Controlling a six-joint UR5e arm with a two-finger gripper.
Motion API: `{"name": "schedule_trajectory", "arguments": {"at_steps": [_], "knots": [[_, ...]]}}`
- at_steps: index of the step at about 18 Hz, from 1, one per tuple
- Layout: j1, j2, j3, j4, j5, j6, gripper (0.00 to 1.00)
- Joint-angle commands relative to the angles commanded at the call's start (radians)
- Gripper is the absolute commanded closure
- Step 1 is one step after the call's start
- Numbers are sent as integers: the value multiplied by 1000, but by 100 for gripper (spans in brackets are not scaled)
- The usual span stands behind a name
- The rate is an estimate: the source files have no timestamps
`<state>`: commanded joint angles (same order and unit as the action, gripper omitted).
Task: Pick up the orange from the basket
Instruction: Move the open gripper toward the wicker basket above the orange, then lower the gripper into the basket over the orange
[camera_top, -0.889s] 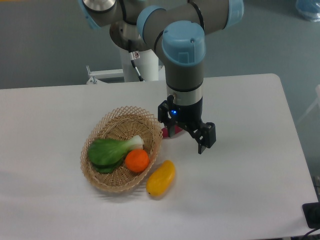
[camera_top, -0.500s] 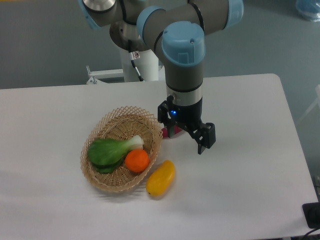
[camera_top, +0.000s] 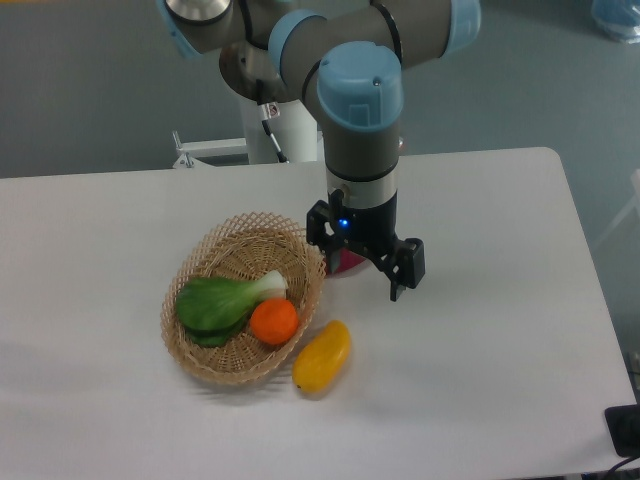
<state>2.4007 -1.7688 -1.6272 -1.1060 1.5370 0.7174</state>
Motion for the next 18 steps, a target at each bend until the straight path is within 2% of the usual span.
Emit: {"name": "schedule_trajectory", "arguments": {"at_steps": [1, 3, 5, 7, 10, 12, 14, 18], "knots": [[-3, 14, -38, 3, -11, -81, 0], [-29, 14, -45, 0, -21, -148, 0], [-52, 8, -65, 3, -20, -165, 0], [-92, -14, -83, 46, -17, -176, 0], [-127, -38, -117, 110, -12, -168, 0], [-138, -55, -112, 115, -18, -145, 0], [-149, -84, -115, 112, -23, -28, 0], [-179, -122, -125, 115, -23, -6, 0]]}}
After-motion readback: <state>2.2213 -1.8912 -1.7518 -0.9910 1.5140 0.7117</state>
